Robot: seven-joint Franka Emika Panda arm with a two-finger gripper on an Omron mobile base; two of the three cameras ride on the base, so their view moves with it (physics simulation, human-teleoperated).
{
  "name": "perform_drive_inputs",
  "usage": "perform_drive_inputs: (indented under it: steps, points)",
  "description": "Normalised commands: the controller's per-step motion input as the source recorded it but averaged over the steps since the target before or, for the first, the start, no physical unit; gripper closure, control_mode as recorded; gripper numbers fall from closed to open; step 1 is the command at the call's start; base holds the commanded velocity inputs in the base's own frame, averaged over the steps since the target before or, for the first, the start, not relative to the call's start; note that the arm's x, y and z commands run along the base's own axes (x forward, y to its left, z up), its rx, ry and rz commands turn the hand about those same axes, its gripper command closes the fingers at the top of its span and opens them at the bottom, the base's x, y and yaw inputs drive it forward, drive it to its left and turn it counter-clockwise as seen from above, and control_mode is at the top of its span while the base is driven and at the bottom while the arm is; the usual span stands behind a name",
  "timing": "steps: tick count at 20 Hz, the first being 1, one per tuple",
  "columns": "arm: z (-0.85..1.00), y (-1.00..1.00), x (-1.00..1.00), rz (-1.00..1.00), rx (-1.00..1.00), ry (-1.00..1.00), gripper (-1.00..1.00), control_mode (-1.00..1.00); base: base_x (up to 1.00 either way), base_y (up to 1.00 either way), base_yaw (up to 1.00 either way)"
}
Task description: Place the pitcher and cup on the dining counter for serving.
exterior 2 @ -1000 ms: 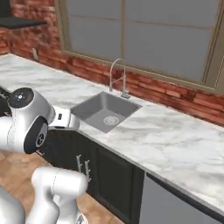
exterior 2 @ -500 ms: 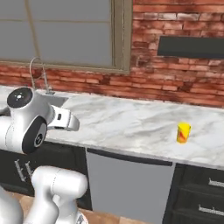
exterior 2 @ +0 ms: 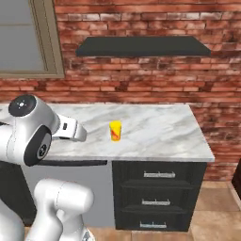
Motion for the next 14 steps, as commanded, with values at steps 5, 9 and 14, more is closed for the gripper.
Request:
perform_drive_inputs:
  steps: [5, 9, 14]
  points:
    - [0.0, 0.0, 0.0, 0.0, 0.0, 0.0, -1.0, 1.0, 0.66, -0.73, -0.11]
    - [0.0, 0.0, 0.0, 0.0, 0.0, 0.0, -1.0, 1.0, 0.81, -0.31, 0.0]
    - [0.0, 0.0, 0.0, 0.0, 0.0, 0.0, -1.0, 1.0, 0.56, -0.2, 0.01]
